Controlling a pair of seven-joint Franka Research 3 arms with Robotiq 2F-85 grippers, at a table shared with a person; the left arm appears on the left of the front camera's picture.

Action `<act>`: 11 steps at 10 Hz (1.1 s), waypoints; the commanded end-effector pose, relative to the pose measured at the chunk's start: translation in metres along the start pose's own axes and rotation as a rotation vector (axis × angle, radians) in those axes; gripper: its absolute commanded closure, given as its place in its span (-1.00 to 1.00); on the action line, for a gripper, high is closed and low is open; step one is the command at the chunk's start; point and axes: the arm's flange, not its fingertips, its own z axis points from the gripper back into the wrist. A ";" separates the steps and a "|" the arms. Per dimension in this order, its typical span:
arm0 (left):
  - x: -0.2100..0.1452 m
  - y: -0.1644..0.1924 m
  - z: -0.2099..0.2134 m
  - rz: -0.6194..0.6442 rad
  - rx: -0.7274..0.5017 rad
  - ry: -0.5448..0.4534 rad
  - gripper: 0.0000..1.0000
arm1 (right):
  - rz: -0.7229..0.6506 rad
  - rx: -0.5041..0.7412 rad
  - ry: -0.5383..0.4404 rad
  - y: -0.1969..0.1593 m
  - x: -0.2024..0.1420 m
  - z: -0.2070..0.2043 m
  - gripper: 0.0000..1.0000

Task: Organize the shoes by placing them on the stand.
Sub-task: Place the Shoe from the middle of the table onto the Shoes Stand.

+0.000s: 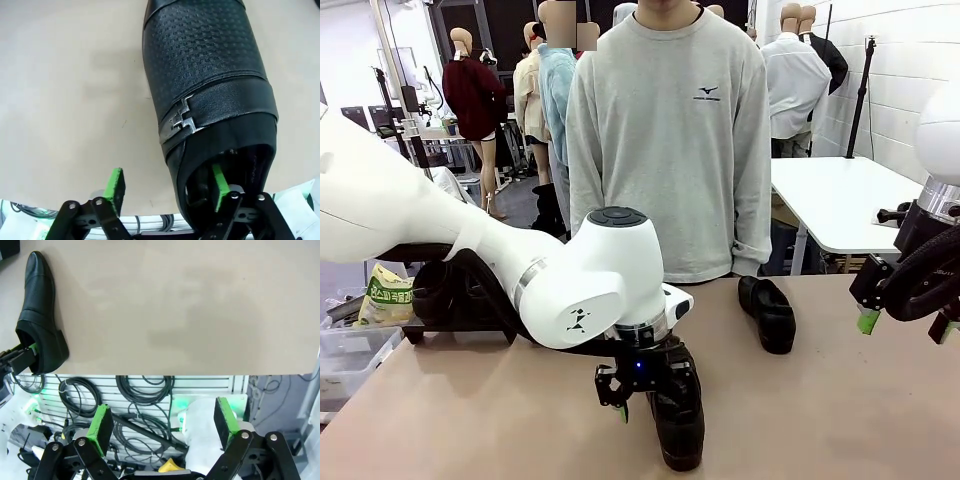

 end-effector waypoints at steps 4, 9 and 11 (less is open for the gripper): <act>0.005 -0.001 0.010 -0.007 -0.011 0.017 1.00 | 0.010 0.006 0.005 -0.002 -0.001 0.000 -1.00; 0.011 0.002 0.013 0.007 0.038 0.094 1.00 | 0.010 0.006 0.005 -0.002 -0.001 0.000 -1.00; 0.010 0.002 0.012 -0.005 0.030 0.128 1.00 | 0.010 0.006 0.005 -0.002 -0.001 0.000 -1.00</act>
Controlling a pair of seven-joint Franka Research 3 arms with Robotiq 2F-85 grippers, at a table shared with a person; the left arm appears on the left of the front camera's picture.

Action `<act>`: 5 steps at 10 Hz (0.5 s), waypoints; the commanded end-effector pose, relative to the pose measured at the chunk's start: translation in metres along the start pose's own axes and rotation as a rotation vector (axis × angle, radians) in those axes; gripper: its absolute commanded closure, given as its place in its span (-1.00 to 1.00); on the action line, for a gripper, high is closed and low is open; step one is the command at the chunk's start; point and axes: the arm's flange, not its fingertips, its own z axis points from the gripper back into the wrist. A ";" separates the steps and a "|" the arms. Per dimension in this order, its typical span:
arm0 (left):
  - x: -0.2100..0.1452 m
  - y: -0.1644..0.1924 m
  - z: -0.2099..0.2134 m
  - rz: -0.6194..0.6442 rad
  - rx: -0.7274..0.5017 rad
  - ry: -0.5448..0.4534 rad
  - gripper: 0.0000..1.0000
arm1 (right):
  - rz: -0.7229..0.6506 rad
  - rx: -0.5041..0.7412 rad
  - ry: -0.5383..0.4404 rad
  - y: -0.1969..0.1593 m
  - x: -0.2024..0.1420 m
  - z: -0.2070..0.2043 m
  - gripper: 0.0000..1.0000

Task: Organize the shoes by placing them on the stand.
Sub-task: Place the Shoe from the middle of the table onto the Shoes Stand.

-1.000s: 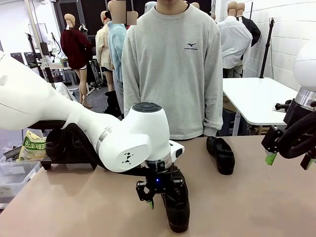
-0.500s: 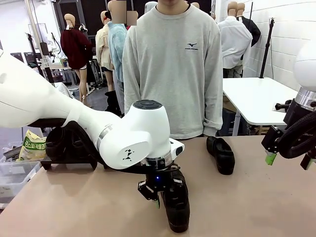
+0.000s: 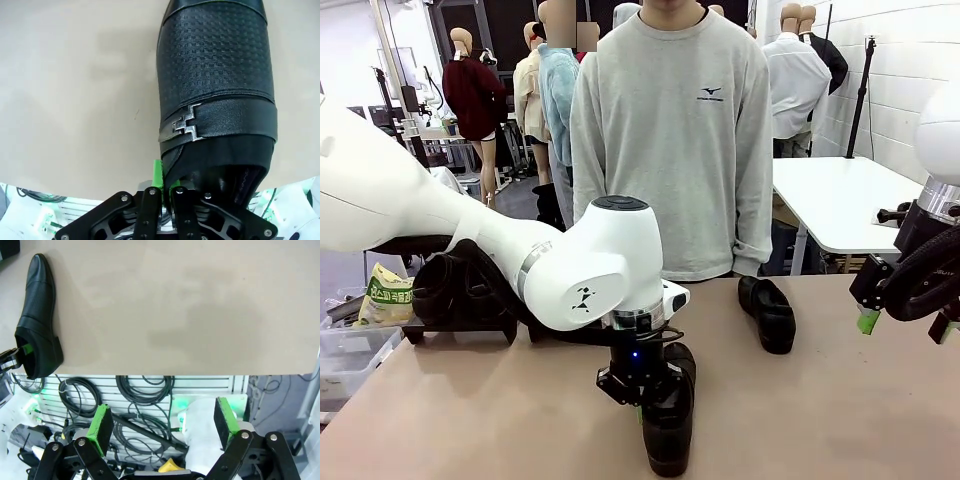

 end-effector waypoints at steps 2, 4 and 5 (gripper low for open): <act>-0.025 -0.006 0.045 -0.097 -0.030 0.217 1.00 | 0.010 0.006 0.005 -0.002 -0.001 0.000 -1.00; -0.040 0.002 0.117 -0.176 -0.183 0.067 1.00 | 0.010 0.006 0.005 -0.002 -0.001 0.000 -1.00; -0.034 0.019 0.145 -0.145 -0.199 -0.061 1.00 | 0.010 0.006 0.005 -0.002 -0.001 0.000 -1.00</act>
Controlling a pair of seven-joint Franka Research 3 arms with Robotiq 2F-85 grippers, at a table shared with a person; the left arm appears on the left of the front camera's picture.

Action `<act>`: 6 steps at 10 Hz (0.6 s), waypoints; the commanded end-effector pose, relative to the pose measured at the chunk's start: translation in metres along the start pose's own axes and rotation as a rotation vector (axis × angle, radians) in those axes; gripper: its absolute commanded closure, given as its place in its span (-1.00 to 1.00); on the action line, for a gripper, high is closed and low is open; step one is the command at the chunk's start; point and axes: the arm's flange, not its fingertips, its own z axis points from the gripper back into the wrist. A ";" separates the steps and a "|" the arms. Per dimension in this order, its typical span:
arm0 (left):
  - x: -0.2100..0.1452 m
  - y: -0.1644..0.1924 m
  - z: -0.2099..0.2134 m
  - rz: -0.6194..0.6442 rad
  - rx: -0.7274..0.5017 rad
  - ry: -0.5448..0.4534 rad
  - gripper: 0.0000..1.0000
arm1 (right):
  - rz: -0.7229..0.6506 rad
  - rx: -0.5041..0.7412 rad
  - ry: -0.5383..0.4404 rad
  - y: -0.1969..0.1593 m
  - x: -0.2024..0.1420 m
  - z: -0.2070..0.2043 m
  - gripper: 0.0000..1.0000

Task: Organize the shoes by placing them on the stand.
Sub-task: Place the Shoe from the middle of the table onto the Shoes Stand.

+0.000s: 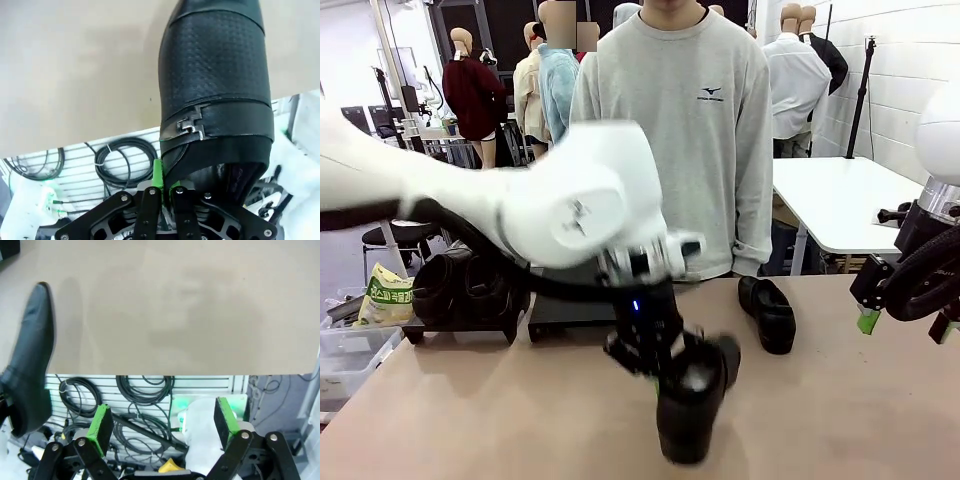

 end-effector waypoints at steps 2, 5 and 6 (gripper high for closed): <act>0.026 0.074 0.074 0.034 -0.032 -0.326 1.00 | 0.011 0.005 0.005 -0.002 -0.001 0.000 -1.00; 0.083 0.138 0.076 -0.015 -0.042 -0.417 1.00 | 0.011 0.005 0.005 -0.002 -0.001 0.000 -1.00; 0.094 0.154 0.077 -0.001 -0.027 -0.445 1.00 | 0.011 0.005 0.005 -0.002 -0.001 0.000 -1.00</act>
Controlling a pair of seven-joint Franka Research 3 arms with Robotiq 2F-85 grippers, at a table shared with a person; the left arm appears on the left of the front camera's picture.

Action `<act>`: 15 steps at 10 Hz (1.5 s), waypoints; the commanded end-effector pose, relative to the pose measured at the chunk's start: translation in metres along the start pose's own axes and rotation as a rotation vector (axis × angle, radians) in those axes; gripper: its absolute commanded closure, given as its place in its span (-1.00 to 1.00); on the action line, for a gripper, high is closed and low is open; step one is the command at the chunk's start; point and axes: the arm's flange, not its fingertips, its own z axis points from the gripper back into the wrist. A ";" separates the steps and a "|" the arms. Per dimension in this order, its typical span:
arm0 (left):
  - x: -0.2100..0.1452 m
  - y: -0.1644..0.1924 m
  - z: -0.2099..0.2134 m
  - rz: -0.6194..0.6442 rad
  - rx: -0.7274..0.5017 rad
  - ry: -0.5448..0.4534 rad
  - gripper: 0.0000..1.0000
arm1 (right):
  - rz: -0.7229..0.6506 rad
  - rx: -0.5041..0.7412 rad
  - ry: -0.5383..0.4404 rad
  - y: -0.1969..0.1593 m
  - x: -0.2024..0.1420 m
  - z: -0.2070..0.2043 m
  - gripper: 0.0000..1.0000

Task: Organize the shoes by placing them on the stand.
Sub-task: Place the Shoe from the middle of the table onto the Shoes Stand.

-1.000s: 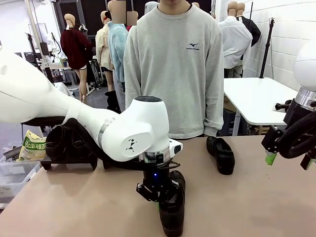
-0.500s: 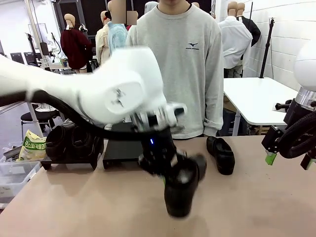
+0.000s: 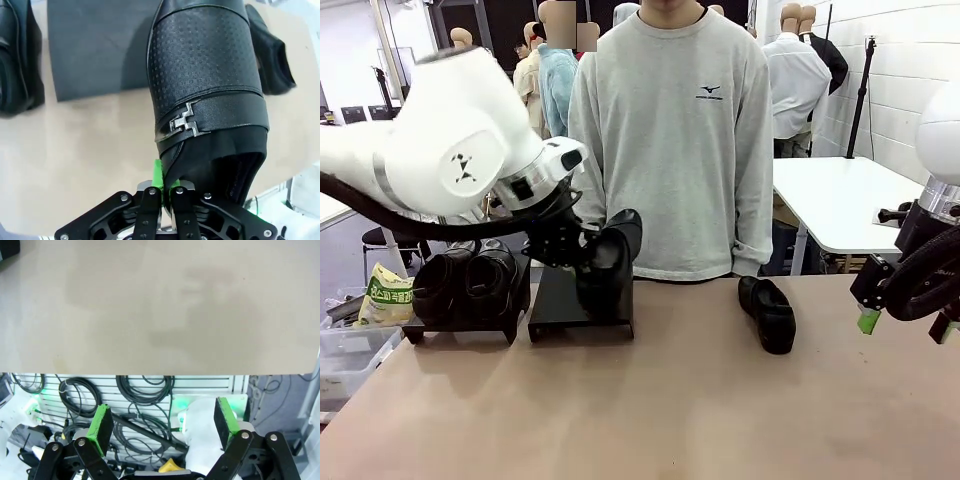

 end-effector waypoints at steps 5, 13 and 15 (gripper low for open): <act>0.015 0.017 -0.010 0.007 0.002 -0.057 1.00 | 0.012 0.004 0.006 -0.001 -0.001 -0.001 -1.00; 0.085 0.102 -0.069 0.206 0.098 -0.194 1.00 | 0.012 0.004 0.006 -0.001 -0.001 -0.001 -1.00; 0.096 0.108 -0.097 0.191 0.155 -0.203 1.00 | 0.012 0.004 0.006 -0.001 -0.001 -0.001 -1.00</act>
